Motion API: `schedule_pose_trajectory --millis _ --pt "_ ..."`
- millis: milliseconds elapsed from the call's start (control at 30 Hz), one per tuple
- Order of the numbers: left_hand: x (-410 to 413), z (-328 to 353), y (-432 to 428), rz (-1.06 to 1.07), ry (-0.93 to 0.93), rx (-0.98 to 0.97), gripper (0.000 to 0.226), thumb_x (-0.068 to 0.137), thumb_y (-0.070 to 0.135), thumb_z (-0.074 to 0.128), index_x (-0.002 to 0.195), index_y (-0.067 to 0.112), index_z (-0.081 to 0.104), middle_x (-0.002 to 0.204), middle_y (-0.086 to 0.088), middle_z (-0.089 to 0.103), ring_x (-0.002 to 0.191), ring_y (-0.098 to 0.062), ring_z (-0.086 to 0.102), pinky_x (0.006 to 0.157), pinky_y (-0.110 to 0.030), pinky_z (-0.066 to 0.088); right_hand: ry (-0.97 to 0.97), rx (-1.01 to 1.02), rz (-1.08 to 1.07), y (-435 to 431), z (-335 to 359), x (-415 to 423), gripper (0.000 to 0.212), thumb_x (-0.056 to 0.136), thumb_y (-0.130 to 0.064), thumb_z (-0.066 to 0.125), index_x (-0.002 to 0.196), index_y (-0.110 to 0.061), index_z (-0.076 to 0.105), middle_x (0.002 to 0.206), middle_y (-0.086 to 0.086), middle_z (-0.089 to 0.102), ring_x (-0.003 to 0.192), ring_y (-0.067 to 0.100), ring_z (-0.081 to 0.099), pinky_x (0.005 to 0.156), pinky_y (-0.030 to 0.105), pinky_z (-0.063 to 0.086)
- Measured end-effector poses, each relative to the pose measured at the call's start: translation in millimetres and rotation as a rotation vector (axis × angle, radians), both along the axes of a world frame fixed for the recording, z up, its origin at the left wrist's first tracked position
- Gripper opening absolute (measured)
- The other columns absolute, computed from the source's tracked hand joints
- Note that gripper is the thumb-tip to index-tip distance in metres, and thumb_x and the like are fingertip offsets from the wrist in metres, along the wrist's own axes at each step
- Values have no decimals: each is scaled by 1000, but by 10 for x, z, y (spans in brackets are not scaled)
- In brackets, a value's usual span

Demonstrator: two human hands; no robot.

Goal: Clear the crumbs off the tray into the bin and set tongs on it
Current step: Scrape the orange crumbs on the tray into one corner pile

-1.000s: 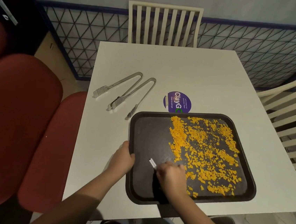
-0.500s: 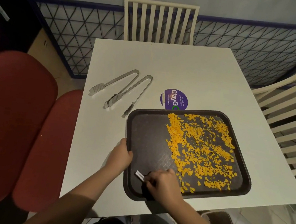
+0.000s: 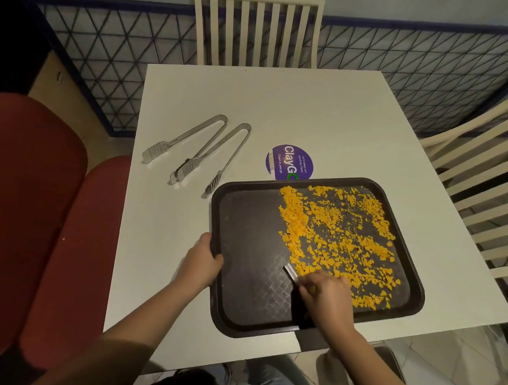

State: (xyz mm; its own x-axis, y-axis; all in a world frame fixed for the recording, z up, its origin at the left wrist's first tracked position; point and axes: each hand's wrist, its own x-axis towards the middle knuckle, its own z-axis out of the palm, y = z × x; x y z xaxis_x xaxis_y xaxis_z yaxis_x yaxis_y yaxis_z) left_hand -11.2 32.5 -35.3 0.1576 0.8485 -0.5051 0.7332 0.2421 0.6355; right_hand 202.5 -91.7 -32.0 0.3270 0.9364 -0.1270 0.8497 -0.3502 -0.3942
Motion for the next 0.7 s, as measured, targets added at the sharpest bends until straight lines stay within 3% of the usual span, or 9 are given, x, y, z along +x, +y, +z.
schedule_pose_trajectory --millis 267,367,500,633,700 --pt "44 -9 -330 -18 -31 105 64 81 27 65 136 27 32 122 -2 59 106 -24 63 86 -45 56 31 -37 271 11 -117 -557 11 81 -28 64 85 -22 72 85 -2 70 81 20 64 83 34 39" --pt "72 -6 -405 -19 33 133 67 86 25 58 141 36 22 118 0 61 97 -23 65 79 -39 57 17 -57 224 18 -137 -392 11 82 -25 63 88 -24 72 90 -2 70 85 21 63 88 35 36" --pt "123 34 -433 16 77 74 69 93 22 51 147 37 12 103 0 64 73 -17 60 54 -23 45 -34 -56 71 71 -84 99 10 83 -23 63 88 -24 72 92 -1 71 86 22 63 84 34 35" --pt "158 17 -460 57 121 92 67 94 20 52 148 35 15 110 -4 66 85 -25 67 70 -34 57 -19 -73 3 130 -15 432 12 83 -23 64 90 -24 73 94 -1 72 84 21 64 91 35 37" --pt "185 16 -486 90 125 92 60 95 22 53 146 30 22 120 -6 64 97 -28 68 81 -39 58 79 -38 -8 127 38 406 9 81 -21 66 86 -22 74 89 -1 73 79 19 65 93 40 43"
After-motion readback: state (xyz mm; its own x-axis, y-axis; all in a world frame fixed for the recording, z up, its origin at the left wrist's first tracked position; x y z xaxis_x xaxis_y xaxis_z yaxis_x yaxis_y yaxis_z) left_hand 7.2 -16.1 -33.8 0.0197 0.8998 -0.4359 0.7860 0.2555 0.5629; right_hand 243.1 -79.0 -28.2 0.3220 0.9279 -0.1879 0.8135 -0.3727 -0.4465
